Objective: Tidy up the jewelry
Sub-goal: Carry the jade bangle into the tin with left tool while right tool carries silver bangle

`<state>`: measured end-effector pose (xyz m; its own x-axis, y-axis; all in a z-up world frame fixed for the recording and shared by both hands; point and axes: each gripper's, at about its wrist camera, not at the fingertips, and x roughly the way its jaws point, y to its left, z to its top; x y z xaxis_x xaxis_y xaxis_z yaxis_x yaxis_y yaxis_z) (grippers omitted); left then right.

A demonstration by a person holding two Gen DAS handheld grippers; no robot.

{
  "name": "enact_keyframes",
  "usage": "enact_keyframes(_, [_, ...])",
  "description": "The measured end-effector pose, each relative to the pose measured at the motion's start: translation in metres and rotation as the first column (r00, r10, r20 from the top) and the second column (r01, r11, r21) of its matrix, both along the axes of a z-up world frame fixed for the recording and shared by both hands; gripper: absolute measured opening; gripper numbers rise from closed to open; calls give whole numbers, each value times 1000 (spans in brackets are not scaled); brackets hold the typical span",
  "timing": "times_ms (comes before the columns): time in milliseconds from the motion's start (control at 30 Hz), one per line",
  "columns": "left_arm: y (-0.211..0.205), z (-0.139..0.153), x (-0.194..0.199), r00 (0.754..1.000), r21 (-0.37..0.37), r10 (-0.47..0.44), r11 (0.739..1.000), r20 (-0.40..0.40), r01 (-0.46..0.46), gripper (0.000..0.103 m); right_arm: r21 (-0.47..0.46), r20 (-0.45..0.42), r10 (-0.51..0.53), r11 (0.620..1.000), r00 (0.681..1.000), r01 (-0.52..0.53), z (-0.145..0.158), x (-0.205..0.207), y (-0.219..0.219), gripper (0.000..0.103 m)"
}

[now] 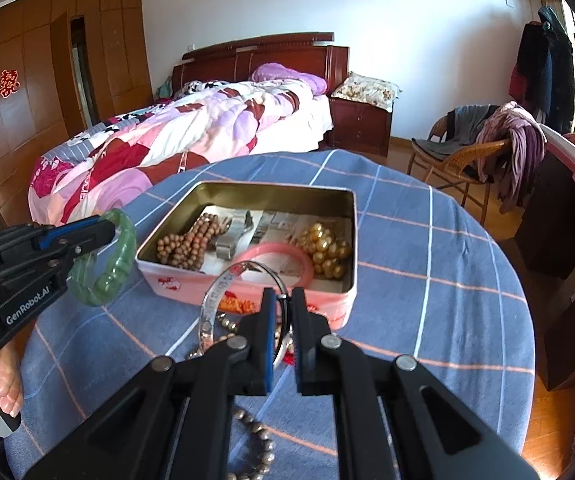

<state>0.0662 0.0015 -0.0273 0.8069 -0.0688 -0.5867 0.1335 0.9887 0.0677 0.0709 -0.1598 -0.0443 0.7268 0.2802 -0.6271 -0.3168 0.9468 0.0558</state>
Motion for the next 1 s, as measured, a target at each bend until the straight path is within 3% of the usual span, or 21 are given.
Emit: enact_keyframes(1000, [-18,14,47,1000,44,-18,999,-2,18,7,10,37,-13,1000,999,12,22,36,-2,9])
